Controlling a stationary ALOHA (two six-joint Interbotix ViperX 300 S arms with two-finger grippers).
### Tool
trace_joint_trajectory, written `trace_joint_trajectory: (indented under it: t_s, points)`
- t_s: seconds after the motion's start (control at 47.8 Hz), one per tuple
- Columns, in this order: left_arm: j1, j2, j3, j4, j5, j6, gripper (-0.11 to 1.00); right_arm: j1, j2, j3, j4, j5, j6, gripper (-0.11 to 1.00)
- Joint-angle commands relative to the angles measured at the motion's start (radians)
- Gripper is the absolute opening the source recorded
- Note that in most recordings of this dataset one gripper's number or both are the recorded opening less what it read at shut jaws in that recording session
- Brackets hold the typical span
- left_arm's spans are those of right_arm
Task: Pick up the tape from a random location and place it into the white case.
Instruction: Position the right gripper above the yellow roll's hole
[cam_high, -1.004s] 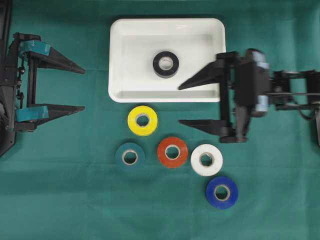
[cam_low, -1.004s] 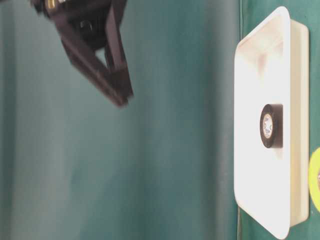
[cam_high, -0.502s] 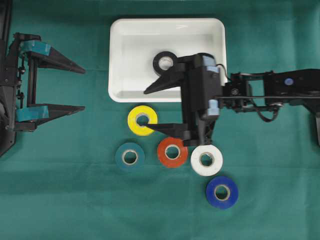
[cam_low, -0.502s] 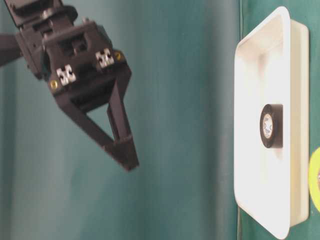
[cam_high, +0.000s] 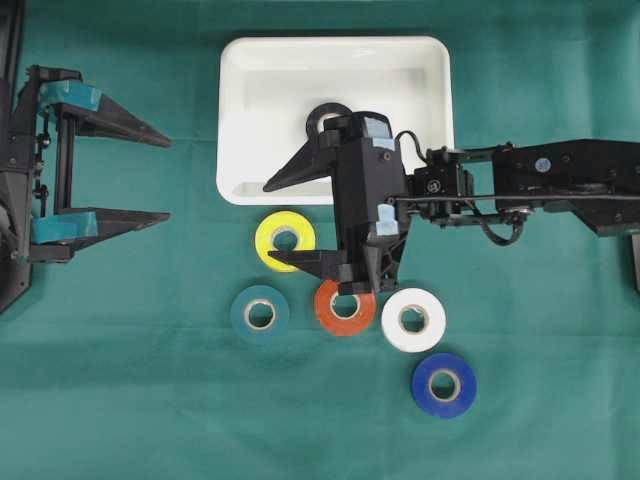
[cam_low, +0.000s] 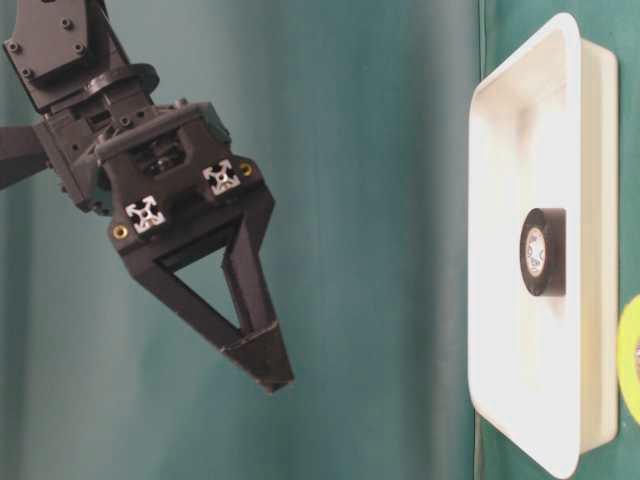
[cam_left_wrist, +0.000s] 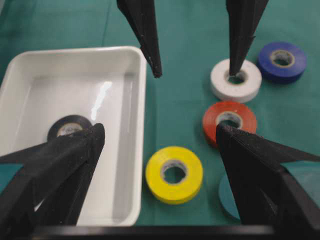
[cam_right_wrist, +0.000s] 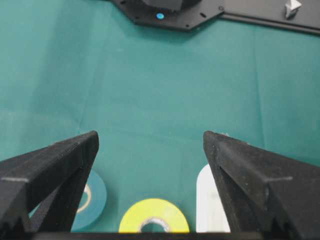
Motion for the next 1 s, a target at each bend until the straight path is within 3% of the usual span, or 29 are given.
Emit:
trace_joint_trajectory:
  t_s: [0.0, 0.544, 0.753, 0.983]
  points:
    - [-0.002, 0.000, -0.015, -0.002, -0.005, -0.002, 0.97, 0.002, -0.011, -0.031, 0.000, 0.023, 0.003, 0.91]
    - [-0.002, 0.000, -0.015, 0.000, -0.003, -0.002, 0.97, 0.011, 0.112, -0.227, 0.005, 0.515, 0.005, 0.91]
    - [-0.002, 0.000, -0.015, 0.000, -0.003, -0.002, 0.97, 0.014, 0.150, -0.285, 0.002, 0.617, 0.003, 0.91]
    - [-0.002, 0.000, -0.015, 0.000, -0.003, -0.002, 0.97, 0.015, 0.170, -0.308, 0.000, 0.647, -0.002, 0.91]
